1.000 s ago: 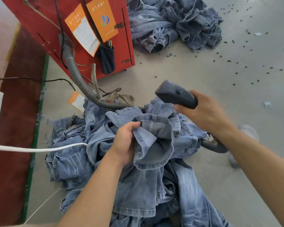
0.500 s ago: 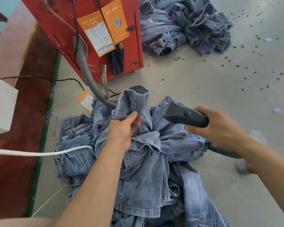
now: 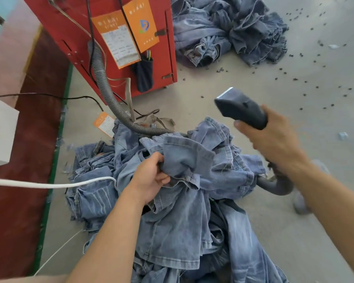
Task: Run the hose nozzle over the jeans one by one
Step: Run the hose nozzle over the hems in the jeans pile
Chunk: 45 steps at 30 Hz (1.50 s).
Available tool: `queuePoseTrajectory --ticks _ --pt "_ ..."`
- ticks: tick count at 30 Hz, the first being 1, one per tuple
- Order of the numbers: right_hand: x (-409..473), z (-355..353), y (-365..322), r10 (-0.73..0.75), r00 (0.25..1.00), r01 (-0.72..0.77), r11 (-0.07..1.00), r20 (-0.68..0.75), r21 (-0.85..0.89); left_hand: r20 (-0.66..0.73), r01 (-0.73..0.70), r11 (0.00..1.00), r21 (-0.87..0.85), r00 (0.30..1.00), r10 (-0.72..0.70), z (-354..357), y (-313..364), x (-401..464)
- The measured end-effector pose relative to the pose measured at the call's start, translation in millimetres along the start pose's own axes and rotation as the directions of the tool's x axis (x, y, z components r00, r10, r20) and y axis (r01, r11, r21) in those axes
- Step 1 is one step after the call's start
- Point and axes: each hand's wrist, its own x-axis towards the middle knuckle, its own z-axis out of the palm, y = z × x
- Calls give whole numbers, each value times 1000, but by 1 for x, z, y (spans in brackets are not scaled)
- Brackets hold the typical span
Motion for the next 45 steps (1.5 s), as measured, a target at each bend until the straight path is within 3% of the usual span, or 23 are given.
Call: queuePoseTrajectory --ticks 3,6,8,10,11,13,14,16,17,19,21,22,24,25,27,30,33,35,37,39,40,42,45 --pt "7 -25 11 21 974 -3 997 225 -81 3 -3 990 -143 1000 4 -10 3 -2" --pt "-3 -12 5 11 853 101 978 521 -185 30 26 988 -151 999 -22 -8 -1 -5" --pt "-11 12 -4 -63 812 200 964 581 -174 64 28 996 80 997 -33 -3 -6 -11" --pt "-13 30 -15 -165 838 257 960 521 -108 85 -28 871 490 996 -16 -9 2 -19" --pt "-9 30 -19 -183 876 241 967 446 -78 112 -64 712 699 993 -20 -17 13 -24" --pt "3 18 -18 -157 944 176 983 289 -42 156 -105 276 956 973 -171 -31 39 -41" --pt "9 7 -13 -131 962 147 988 239 -49 88 -87 16 996 949 -302 -34 48 -50" --pt "18 -17 5 -70 977 95 989 200 -117 -171 -93 -476 874 860 -481 -30 47 -68" --pt "20 -27 16 -36 980 67 986 197 -152 -258 -131 -628 768 833 -489 -23 40 -77" --pt "18 -37 37 13 975 31 981 221 -194 -246 -144 -757 638 893 -377 -2 29 -90" --pt "12 -37 54 28 973 23 976 229 -215 7 -24 -774 633 1000 -26 26 30 -85" --pt "9 -36 60 25 970 32 973 244 -228 176 2 -719 695 969 172 44 30 -78" --pt "3 -32 68 26 959 50 965 284 -257 428 -141 -571 809 806 408 73 13 -54" --pt "0 -32 72 36 955 48 961 296 -274 450 -203 -502 840 779 437 80 0 -37" --pt "-4 -32 80 56 952 37 955 302 -294 337 -174 -427 887 878 341 69 -31 -12" --pt "-6 -35 86 41 951 41 966 305 -257 167 -92 -406 909 974 153 0 -90 -16" --pt "-4 -40 86 39 960 21 977 277 -210 133 -131 -425 896 991 -23 -39 -122 -28" --pt "-4 -42 87 42 968 6 982 248 -191 22 -65 -401 914 993 -113 -15 -100 -20" --pt "-4 -44 88 41 971 1 984 235 -177 13 10 -308 951 997 72 30 -58 -9" --pt "-4 -45 93 44 970 -2 985 240 -172 121 -10 -220 976 857 500 64 -15 5" --pt "-5 -45 95 46 968 0 984 248 -181 166 -50 -202 978 772 614 74 0 16" --pt "-6 -44 99 58 964 -7 981 259 -195 291 -230 -180 956 724 626 91 9 35" --pt "-5 -44 104 78 964 -23 977 253 -211 678 -608 -309 732 600 424 122 -24 48"
